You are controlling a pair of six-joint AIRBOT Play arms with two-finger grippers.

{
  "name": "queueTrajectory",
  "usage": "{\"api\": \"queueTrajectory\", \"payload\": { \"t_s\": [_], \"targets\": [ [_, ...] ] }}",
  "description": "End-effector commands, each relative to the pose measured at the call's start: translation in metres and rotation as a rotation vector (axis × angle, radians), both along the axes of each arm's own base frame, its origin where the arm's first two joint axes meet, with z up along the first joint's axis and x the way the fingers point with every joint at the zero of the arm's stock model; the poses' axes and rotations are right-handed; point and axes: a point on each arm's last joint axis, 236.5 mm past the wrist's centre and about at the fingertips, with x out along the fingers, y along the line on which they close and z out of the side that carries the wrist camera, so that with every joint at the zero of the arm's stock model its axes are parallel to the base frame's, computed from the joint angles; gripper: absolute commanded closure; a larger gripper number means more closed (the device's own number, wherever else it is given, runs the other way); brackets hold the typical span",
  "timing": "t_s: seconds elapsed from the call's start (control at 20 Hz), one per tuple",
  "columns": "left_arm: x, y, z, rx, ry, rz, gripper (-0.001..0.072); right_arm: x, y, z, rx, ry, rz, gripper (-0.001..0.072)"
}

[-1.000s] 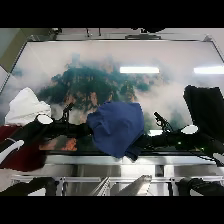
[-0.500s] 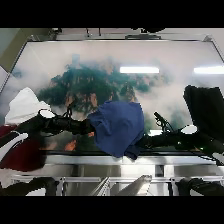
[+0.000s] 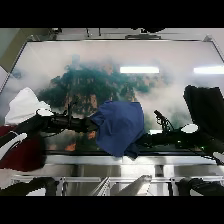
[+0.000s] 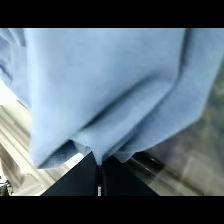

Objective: Fold the shirts.

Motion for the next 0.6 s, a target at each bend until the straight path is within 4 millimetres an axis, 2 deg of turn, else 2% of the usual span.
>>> {"api": "queueTrajectory", "payload": {
  "t_s": [0.0, 0.05, 0.15, 0.2, 0.25, 0.35, 0.4, 0.45, 0.55],
  "targets": [
    [0.008, -0.008, 0.063, -0.172, -0.12, 0.006, 0.068, 0.006, 0.018, 0.054, 0.111, -0.08, 0.103, 0.0695],
    [0.012, -0.007, 0.104, -0.273, -0.208, 0.016, 0.068, 0.011, 0.024, 0.088, 0.157, -0.142, 0.152, 0.0695],
    [0.011, 0.002, 0.201, -0.478, -0.427, 0.005, 0.068, 0.023, 0.03, 0.175, 0.23, -0.325, 0.227, 0.0695],
    [0.002, 0.01, 0.256, -0.577, -0.544, -0.004, 0.0681, 0.027, 0.03, 0.22, 0.244, -0.44, 0.242, 0.0695],
    [-0.012, 0.018, 0.314, -0.674, -0.673, -0.01, 0.0687, 0.026, 0.03, 0.273, 0.256, -0.594, 0.253, 0.0695],
    [-0.056, 0.032, 0.414, -0.8, -0.943, -0.025, 0.0687, 0.008, 0.024, 0.375, 0.259, -0.917, 0.252, 0.0694],
    [-0.081, 0.037, 0.452, -0.816, -1.073, -0.032, 0.0687, -0.005, 0.018, 0.422, 0.251, -1.079, 0.229, 0.0694],
    [-0.108, 0.039, 0.487, -0.802, -1.21, -0.028, 0.0686, -0.022, 0.009, 0.467, 0.238, -1.242, 0.185, 0.0694],
    [-0.151, 0.044, 0.537, -0.731, -1.44, 0.032, 0.0685, -0.049, -0.013, 0.528, 0.159, -1.494, 0.063, 0.0694]
  ]
}}
